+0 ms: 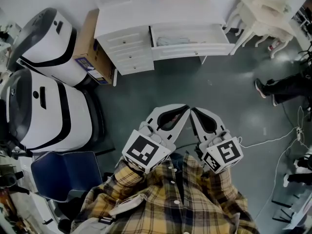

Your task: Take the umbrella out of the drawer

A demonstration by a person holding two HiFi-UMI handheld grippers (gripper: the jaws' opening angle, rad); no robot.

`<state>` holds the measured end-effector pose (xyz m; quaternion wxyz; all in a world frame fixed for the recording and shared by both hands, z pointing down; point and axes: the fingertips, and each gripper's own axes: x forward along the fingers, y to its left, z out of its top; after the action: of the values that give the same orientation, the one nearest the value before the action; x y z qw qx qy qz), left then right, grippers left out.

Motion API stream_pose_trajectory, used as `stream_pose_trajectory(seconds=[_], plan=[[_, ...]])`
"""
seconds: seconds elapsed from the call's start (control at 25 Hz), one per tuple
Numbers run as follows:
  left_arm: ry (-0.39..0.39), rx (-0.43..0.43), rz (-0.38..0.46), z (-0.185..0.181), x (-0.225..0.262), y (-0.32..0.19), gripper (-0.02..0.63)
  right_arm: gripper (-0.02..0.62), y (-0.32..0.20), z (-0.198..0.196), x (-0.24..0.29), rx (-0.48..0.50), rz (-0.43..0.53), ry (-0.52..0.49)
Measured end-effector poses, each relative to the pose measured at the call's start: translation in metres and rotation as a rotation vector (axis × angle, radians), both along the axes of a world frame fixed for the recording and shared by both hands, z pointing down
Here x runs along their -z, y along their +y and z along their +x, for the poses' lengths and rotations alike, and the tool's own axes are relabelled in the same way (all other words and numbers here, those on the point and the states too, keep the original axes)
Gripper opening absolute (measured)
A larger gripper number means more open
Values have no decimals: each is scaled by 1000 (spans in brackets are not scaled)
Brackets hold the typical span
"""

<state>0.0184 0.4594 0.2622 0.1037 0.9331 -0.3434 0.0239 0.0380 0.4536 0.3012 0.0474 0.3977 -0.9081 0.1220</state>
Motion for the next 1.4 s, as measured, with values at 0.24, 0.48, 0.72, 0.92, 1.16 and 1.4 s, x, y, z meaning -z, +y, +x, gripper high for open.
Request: stream_pose_trajectory(seconds=[0.24,0.48,0.72,0.92,1.16,1.4], plan=[[-15,-13,12,-6,-2,-57,21,17,-54,-1,-7,-27,-16,-8],[-24,-31,5,-15,-2,-133,21,17,-127,-10,-6,-51,-30,-1],[-16,-48,4,-28,4,-201,22,17,-193,-18,-4,-87,-39,0],[-16,-68,0,-39,3,-247,21,17,-240,-27,-5,-116,-50,7],[-33,-92,11,-55,-6,-288,21,17,-282,-39,-13,-154,-66,6],[-66,-111,-1,-65,-18,-305,21,17,-298,-45,-25,-188,-113,5]])
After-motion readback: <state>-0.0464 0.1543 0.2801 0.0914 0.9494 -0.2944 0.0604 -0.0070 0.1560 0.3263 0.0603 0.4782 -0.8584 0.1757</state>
